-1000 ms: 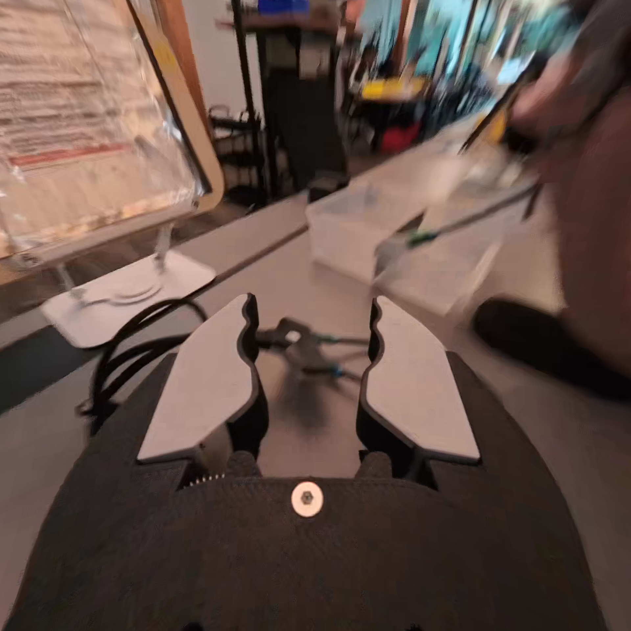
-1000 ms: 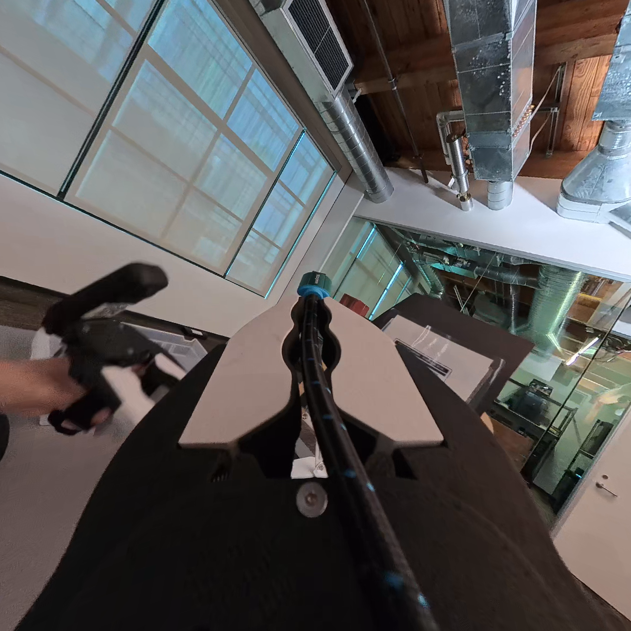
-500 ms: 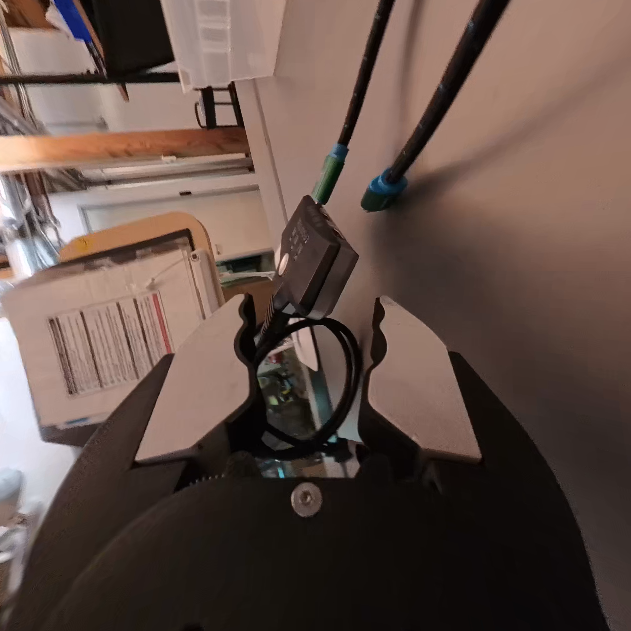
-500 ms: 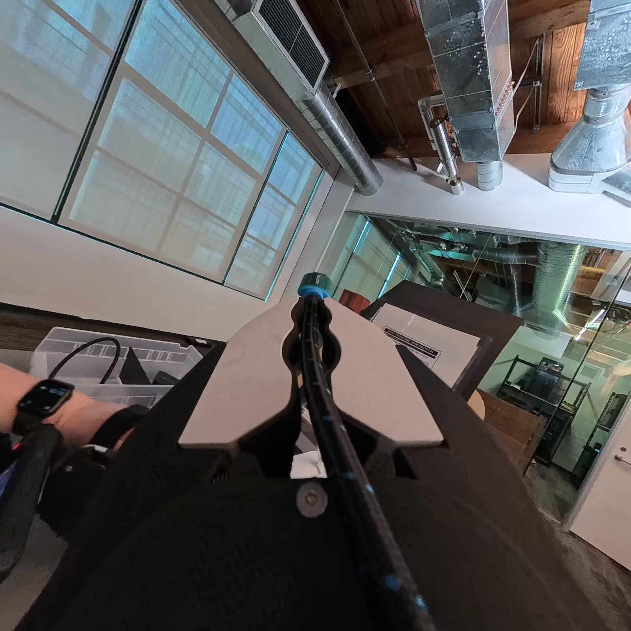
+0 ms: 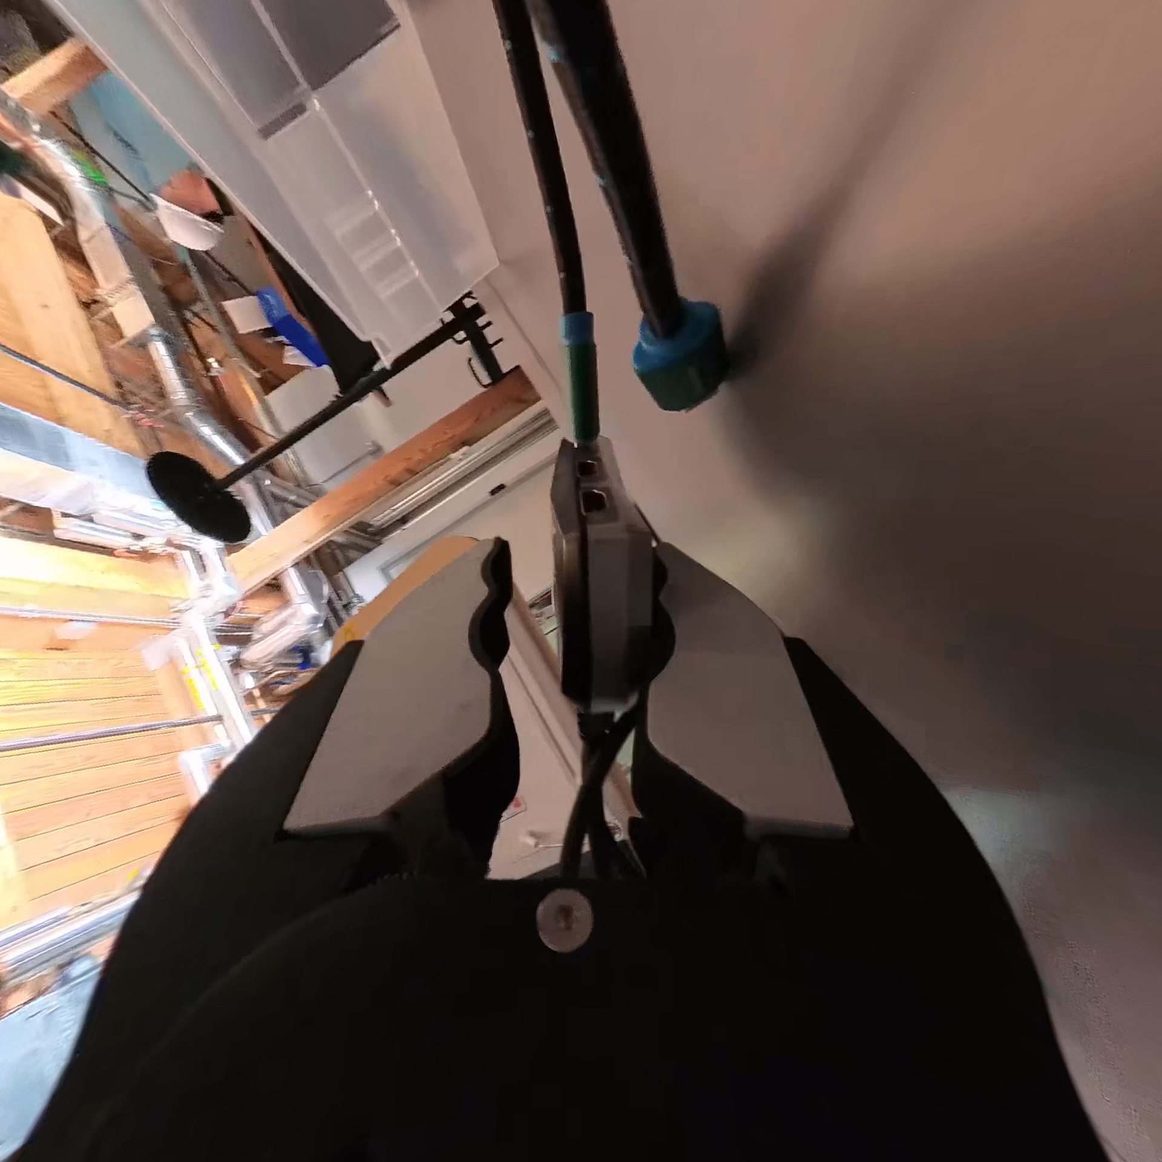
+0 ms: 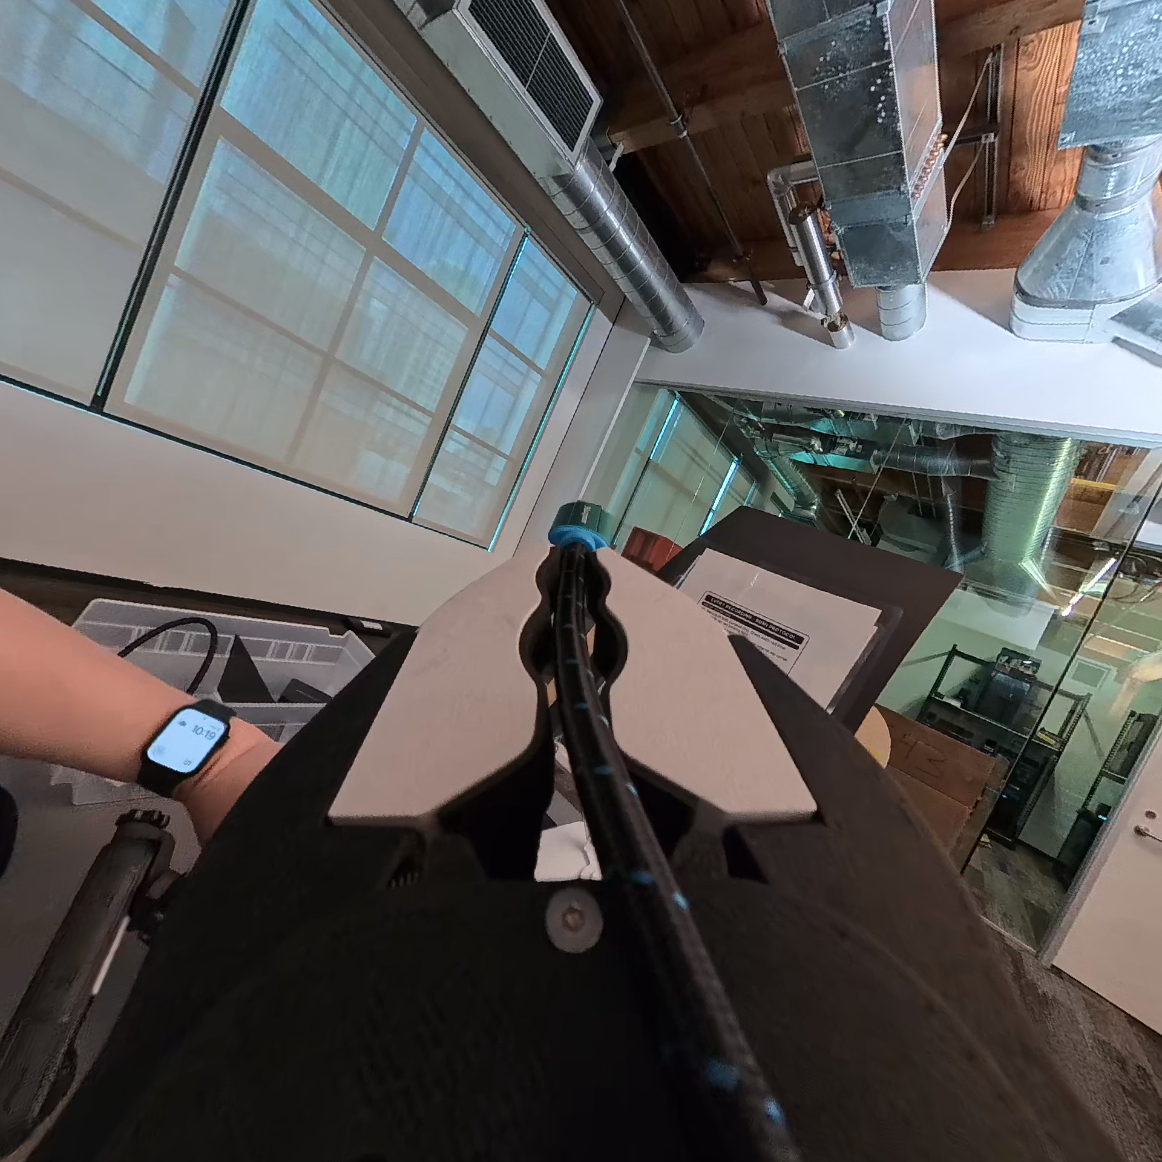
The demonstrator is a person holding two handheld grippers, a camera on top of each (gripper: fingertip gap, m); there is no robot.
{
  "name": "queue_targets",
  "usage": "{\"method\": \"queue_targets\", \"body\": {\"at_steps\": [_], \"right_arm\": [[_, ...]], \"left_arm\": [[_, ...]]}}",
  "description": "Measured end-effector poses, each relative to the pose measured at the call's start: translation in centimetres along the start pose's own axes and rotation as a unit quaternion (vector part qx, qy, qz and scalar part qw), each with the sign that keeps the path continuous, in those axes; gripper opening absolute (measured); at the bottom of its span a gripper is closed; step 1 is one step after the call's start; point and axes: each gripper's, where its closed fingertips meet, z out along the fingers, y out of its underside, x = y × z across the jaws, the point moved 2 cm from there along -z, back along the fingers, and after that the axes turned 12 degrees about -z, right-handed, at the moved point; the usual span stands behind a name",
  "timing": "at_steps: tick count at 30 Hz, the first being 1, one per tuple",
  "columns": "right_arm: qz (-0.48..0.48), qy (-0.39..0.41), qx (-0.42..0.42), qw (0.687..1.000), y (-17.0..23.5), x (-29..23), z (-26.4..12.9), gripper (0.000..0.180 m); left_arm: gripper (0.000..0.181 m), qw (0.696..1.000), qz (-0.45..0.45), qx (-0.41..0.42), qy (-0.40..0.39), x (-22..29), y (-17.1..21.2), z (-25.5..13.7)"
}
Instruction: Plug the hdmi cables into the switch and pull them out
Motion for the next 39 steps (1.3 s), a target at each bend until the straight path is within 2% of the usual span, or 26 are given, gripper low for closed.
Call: {"method": "queue_targets", "body": {"at_steps": [1,2,3,4,8,13,16,19,21,23,28,34,36,39], "right_arm": [[0.002,0.000,-0.001,1.000,0.1,0.0,0.1,0.007],[0.004,0.000,-0.002,1.000,0.2,0.1,0.0,0.007],[0.006,-0.001,-0.003,1.000,0.4,0.2,0.1,0.007],[0.009,-0.002,-0.005,1.000,0.6,0.2,0.1,0.007],[0.008,-0.007,-0.012,1.000,1.1,0.1,0.3,0.008],[0.016,-0.018,-0.022,0.999,1.7,-0.1,0.6,0.008],[0.037,-0.039,-0.034,0.998,1.9,-0.5,0.7,0.008],[0.066,-0.074,-0.054,0.994,2.1,-1.2,1.0,0.008],[0.086,-0.101,-0.073,0.989,2.4,-2.2,1.3,0.008],[0.111,-0.133,-0.096,0.980,2.6,-3.6,1.6,0.008],[0.160,-0.167,-0.131,0.964,2.1,-7.3,2.5,0.007],[0.201,-0.171,-0.084,0.961,-1.4,-9.7,2.6,0.007],[0.234,-0.159,-0.084,0.955,-0.3,-10.0,3.0,0.007],[0.258,-0.153,-0.133,0.945,4.1,-11.0,3.9,0.007]], "left_arm": [[0.040,1.000,0.000,-0.005,-0.006,-0.1,0.0,0.3],[0.037,1.000,-0.002,-0.012,-0.005,0.1,0.1,0.5],[0.025,1.000,0.001,-0.015,-0.005,0.3,0.1,0.7],[0.023,1.000,0.007,-0.016,-0.013,0.4,0.0,0.8],[0.022,0.999,-0.024,-0.036,-0.008,0.4,-0.1,0.8],[0.023,0.989,-0.119,-0.066,-0.056,-3.3,1.2,-0.1],[0.023,0.972,-0.195,-0.093,-0.095,-5.9,3.1,-0.8],[0.023,0.934,-0.296,-0.127,-0.152,-8.5,5.9,-1.6],[0.022,0.912,-0.355,-0.123,-0.167,-9.7,7.0,-2.0],[0.022,0.901,-0.383,-0.103,-0.174,-10.5,7.2,-2.6],[0.022,0.907,-0.374,-0.081,-0.174,-10.5,7.1,-3.7],[0.022,0.924,-0.329,-0.106,-0.164,-9.1,7.8,-3.6],[0.022,0.923,-0.330,-0.109,-0.163,-9.0,8.1,-3.6],[0.022,0.919,-0.339,-0.112,-0.165,-9.1,8.5,-3.9]]}}
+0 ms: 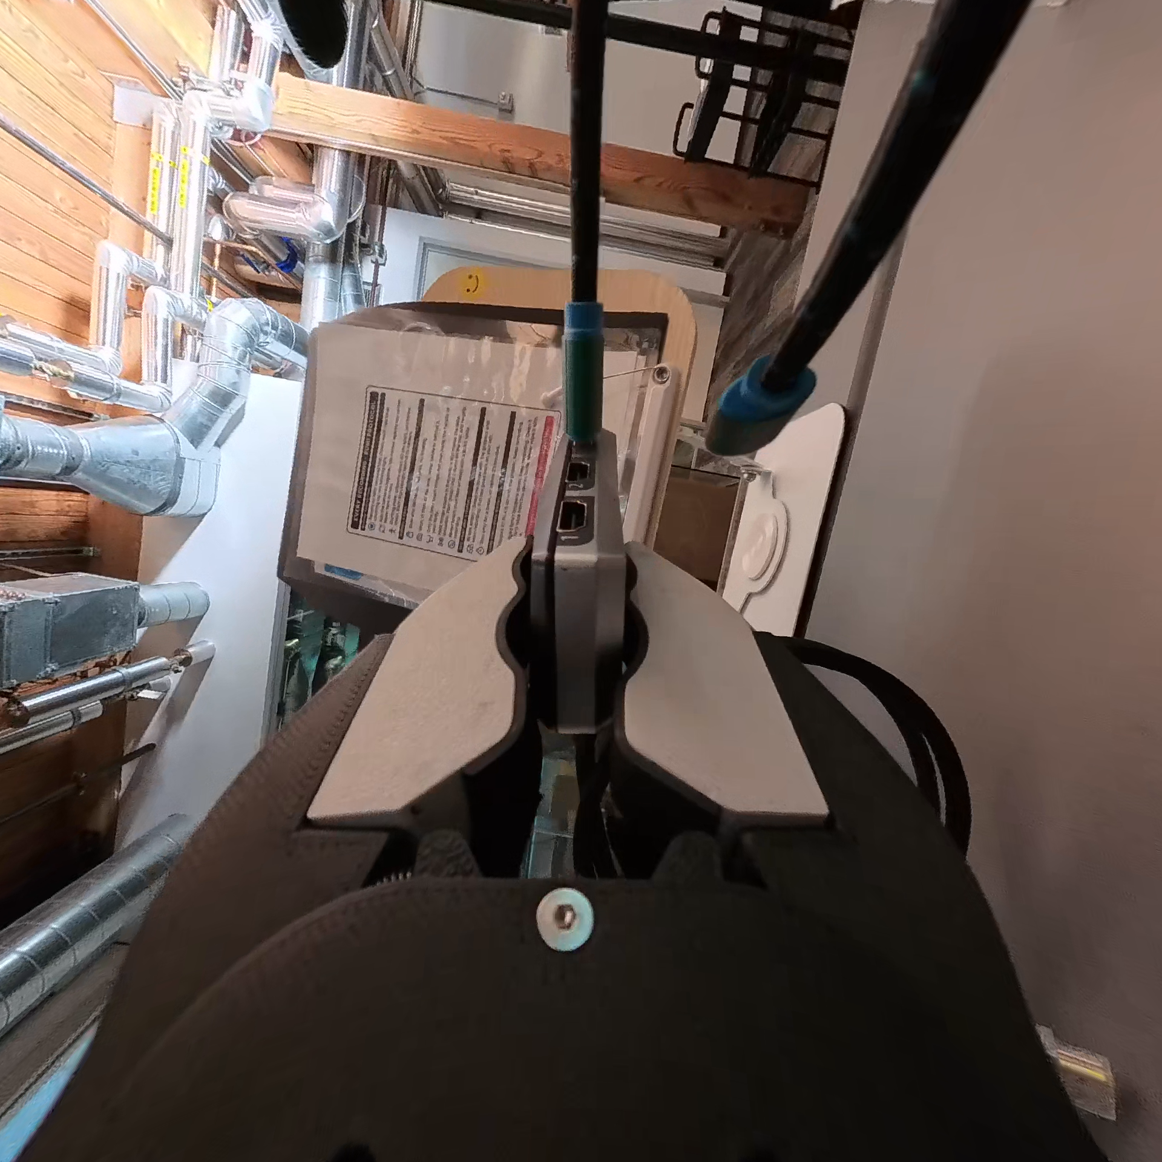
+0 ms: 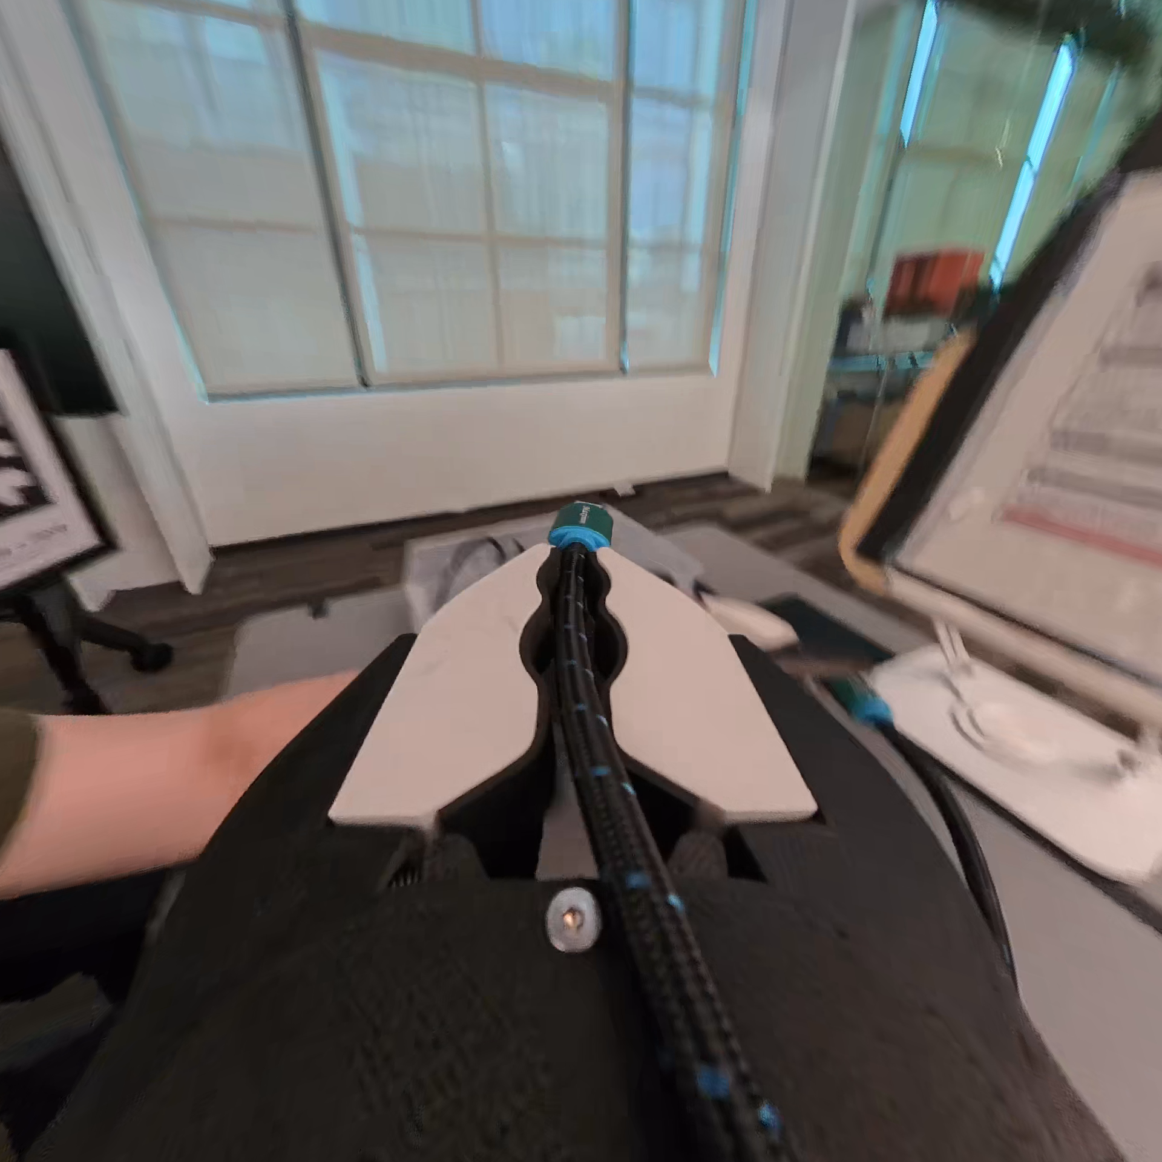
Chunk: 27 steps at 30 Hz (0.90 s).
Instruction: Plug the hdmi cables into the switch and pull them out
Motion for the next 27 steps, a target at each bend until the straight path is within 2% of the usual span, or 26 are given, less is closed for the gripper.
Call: {"method": "queue_targets", "body": {"at_steps": [3,8,15,27], "right_arm": [[-0.022,0.026,-0.039,0.999,3.5,2.1,1.1,0.008],[-0.073,0.011,-0.078,0.994,6.0,3.1,1.7,0.007],[-0.113,0.021,-0.093,0.989,5.8,3.6,1.0,0.007],[-0.115,0.005,-0.116,0.987,6.5,3.5,0.8,0.008]], "left_arm": [[0.022,0.999,-0.035,0.006,0.001,-0.9,-0.2,-0.4],[0.023,0.997,-0.066,0.023,0.012,-1.6,-0.7,-0.9],[0.022,0.994,-0.098,0.044,0.025,-2.0,-1.5,-1.3],[0.021,0.994,-0.097,0.042,0.027,-2.1,-2.0,-1.6]]}}
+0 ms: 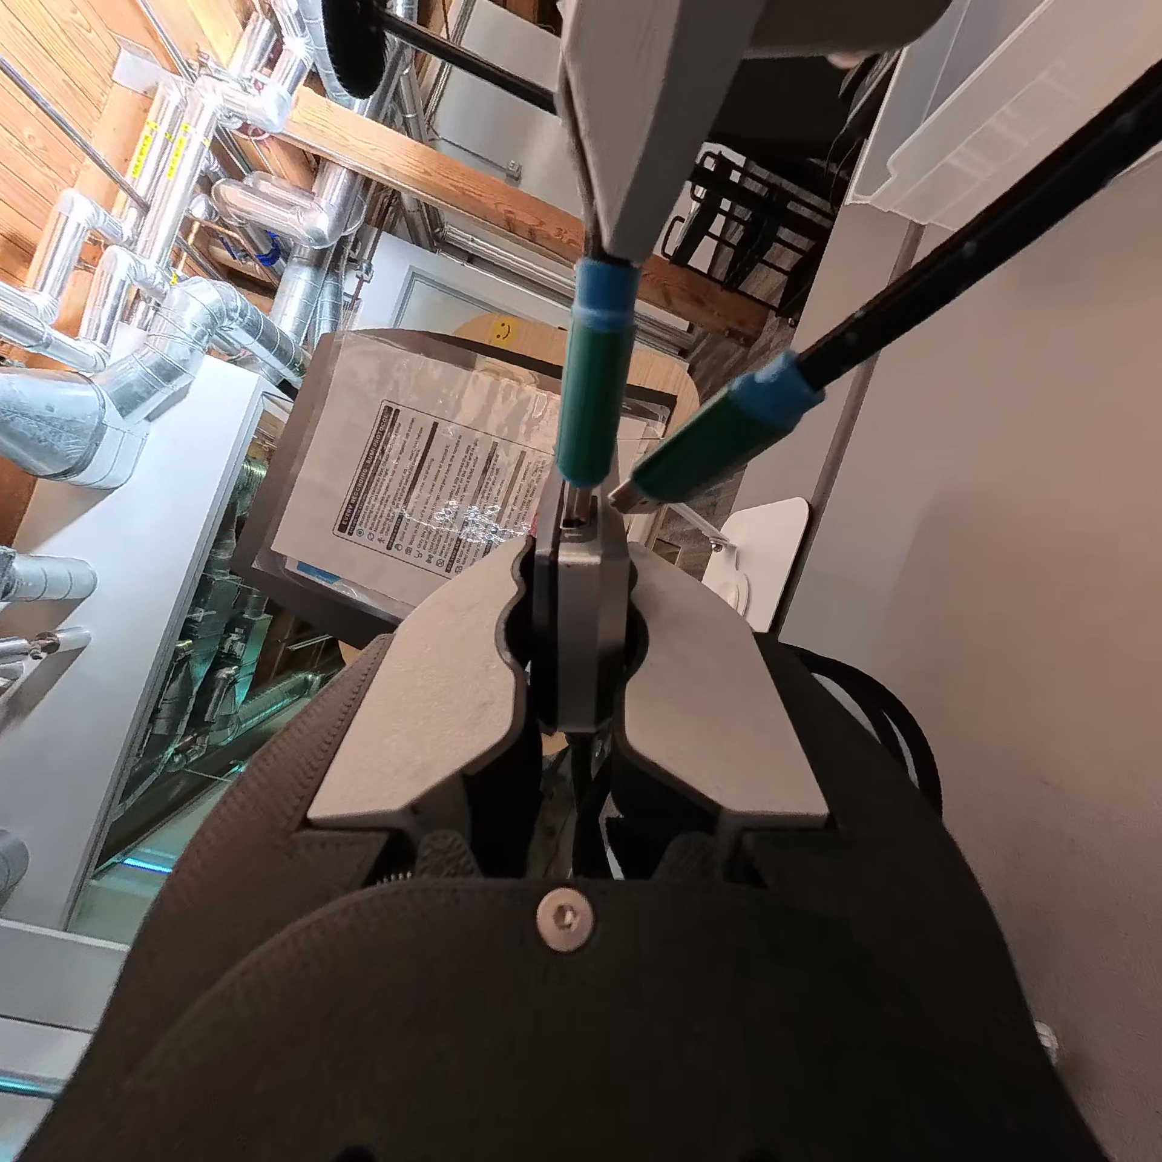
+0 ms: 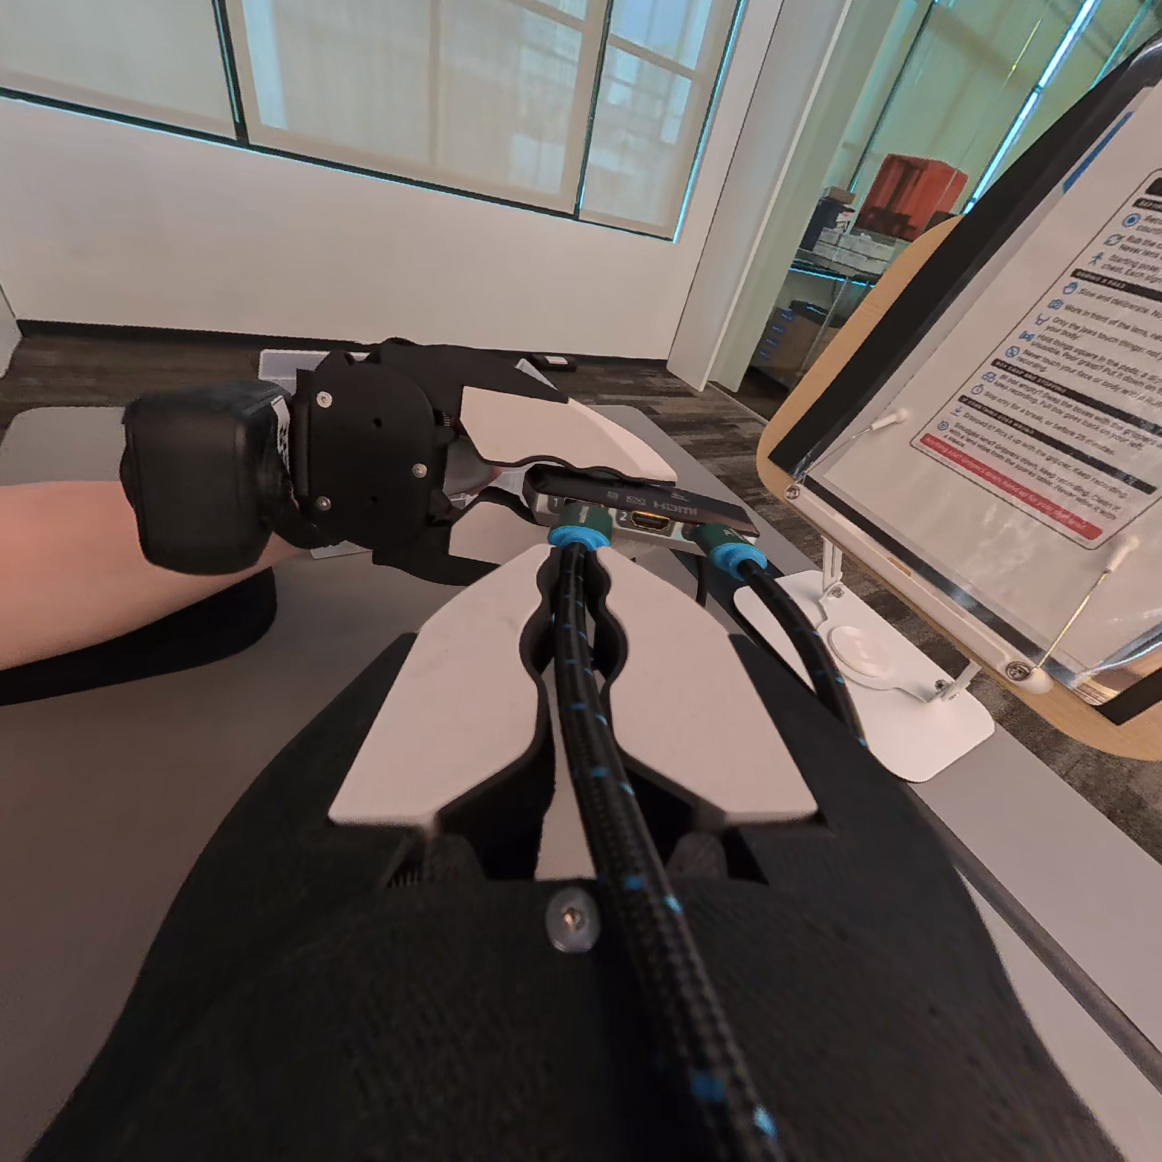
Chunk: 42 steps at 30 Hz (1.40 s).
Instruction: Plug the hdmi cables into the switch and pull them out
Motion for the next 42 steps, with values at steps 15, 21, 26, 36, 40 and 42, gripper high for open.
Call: {"method": "queue_targets", "body": {"at_steps": [15,21,26,36,40,42], "right_arm": [[0.042,-0.037,-0.001,0.998,0.7,-0.2,0.0,0.007],[0.074,-0.051,0.000,0.996,0.6,-0.2,-0.2,0.008],[0.101,-0.061,0.019,0.993,0.4,0.2,-0.5,0.007],[0.104,-0.122,0.137,0.978,-8.0,-2.0,-5.5,0.007],[0.097,-0.143,0.239,0.955,-13.6,-2.8,-10.9,0.007],[0.077,-0.131,0.259,0.954,-15.2,-2.4,-12.6,0.007]], "left_arm": [[0.023,0.999,0.045,-0.017,-0.009,0.4,0.3,0.0],[0.021,0.999,0.049,-0.012,-0.014,0.4,0.1,-0.1],[0.022,0.999,0.048,-0.009,-0.017,0.1,-0.1,-0.2],[0.022,0.995,-0.043,0.003,0.095,0.7,-0.7,-0.9],[0.023,0.975,-0.074,0.003,0.210,2.0,-1.6,-2.1],[0.023,0.963,-0.101,0.012,0.249,2.3,-2.3,-2.6]]}}
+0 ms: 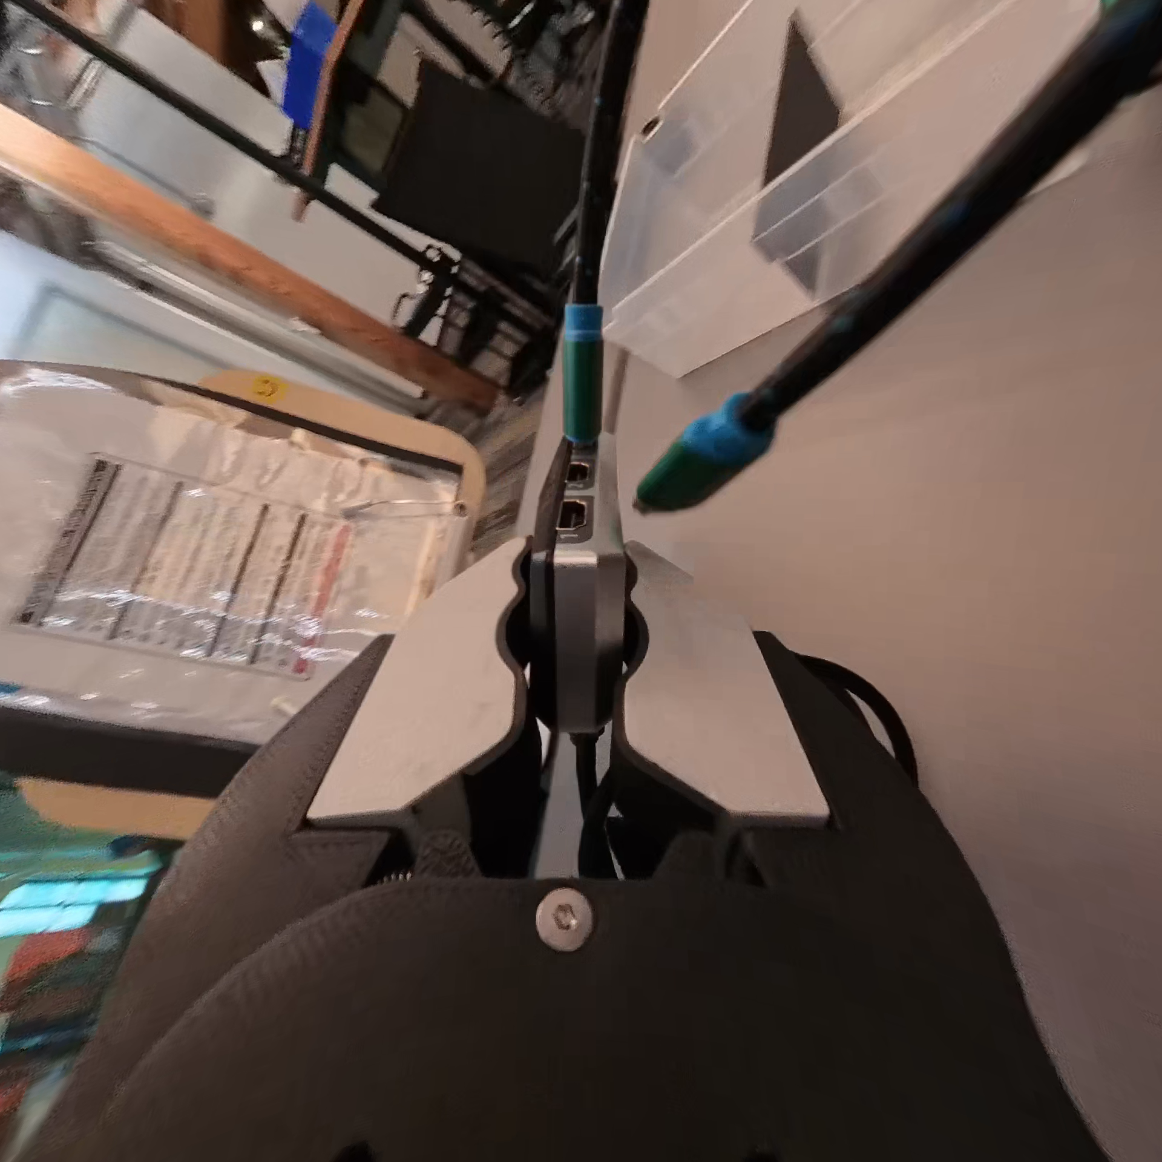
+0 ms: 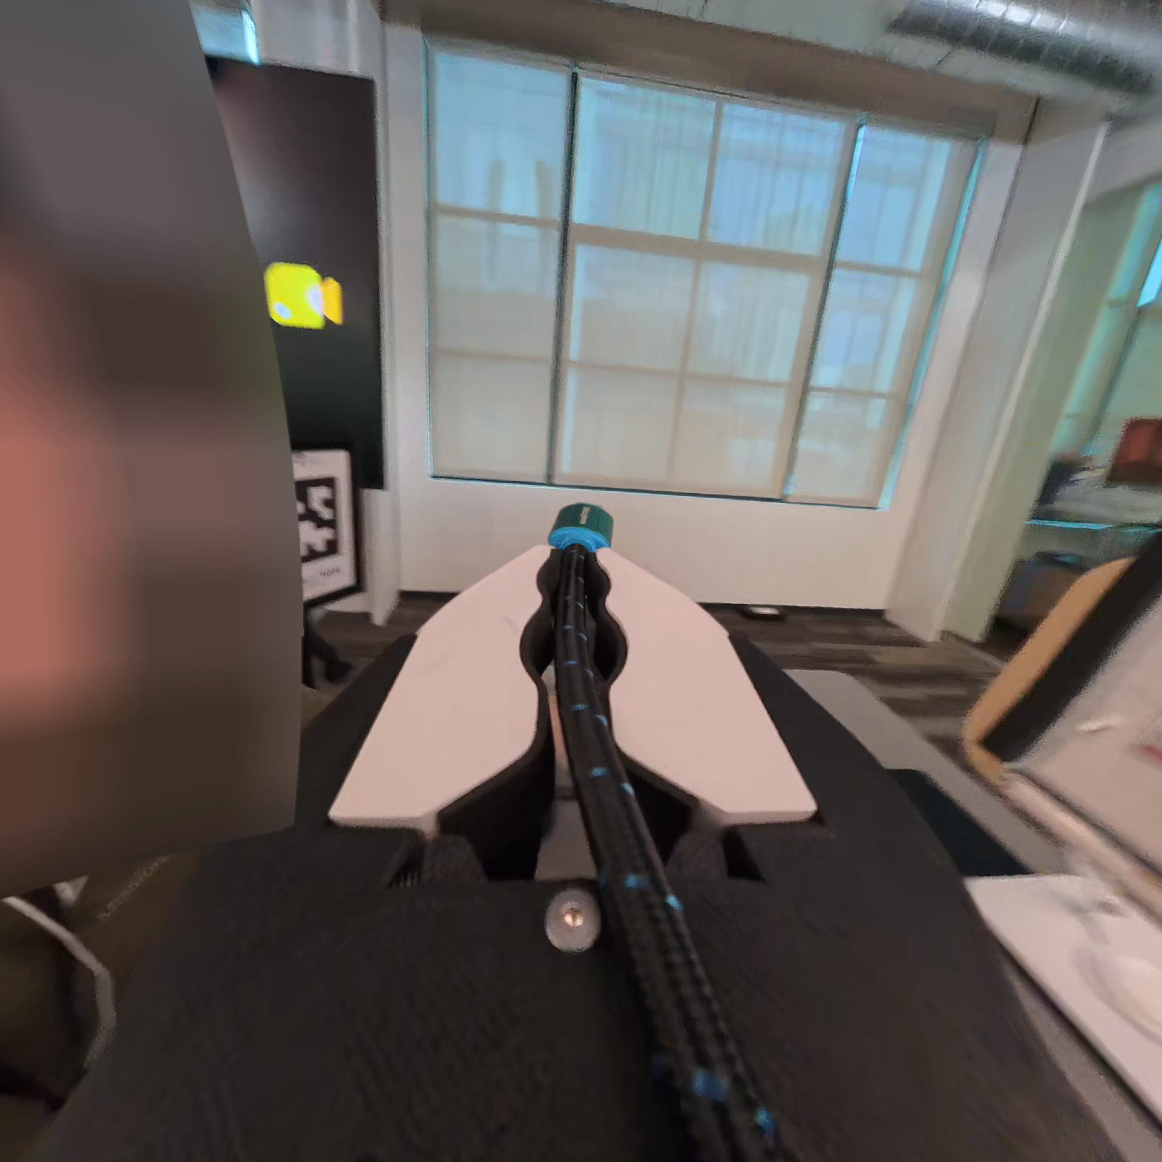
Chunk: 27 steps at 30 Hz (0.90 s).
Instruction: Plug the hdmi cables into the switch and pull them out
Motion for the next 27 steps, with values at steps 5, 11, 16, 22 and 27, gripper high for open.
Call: {"method": "queue_targets", "body": {"at_steps": [5,11,16,22,27], "right_arm": [[-0.298,0.028,-0.177,0.937,1.2,3.4,-0.1,0.008],[-0.482,-0.147,-0.343,0.792,7.4,0.6,1.7,0.008],[-0.545,-0.229,-0.383,0.709,10.6,-2.8,2.3,0.008],[-0.576,-0.254,-0.421,0.652,11.5,-3.1,1.0,0.008],[-0.605,-0.276,-0.404,0.628,11.4,-4.3,1.0,0.008]], "left_arm": [[0.022,0.994,-0.032,0.030,0.098,2.0,-1.9,-1.3],[0.022,0.973,-0.051,0.011,0.225,5.0,-3.3,-3.3],[0.022,0.958,-0.043,0.005,0.284,6.8,-4.0,-4.1],[0.022,0.952,-0.021,-0.012,0.305,7.9,-4.1,-4.6],[0.022,0.940,-0.022,-0.010,0.340,8.8,-4.4,-5.2]]}}
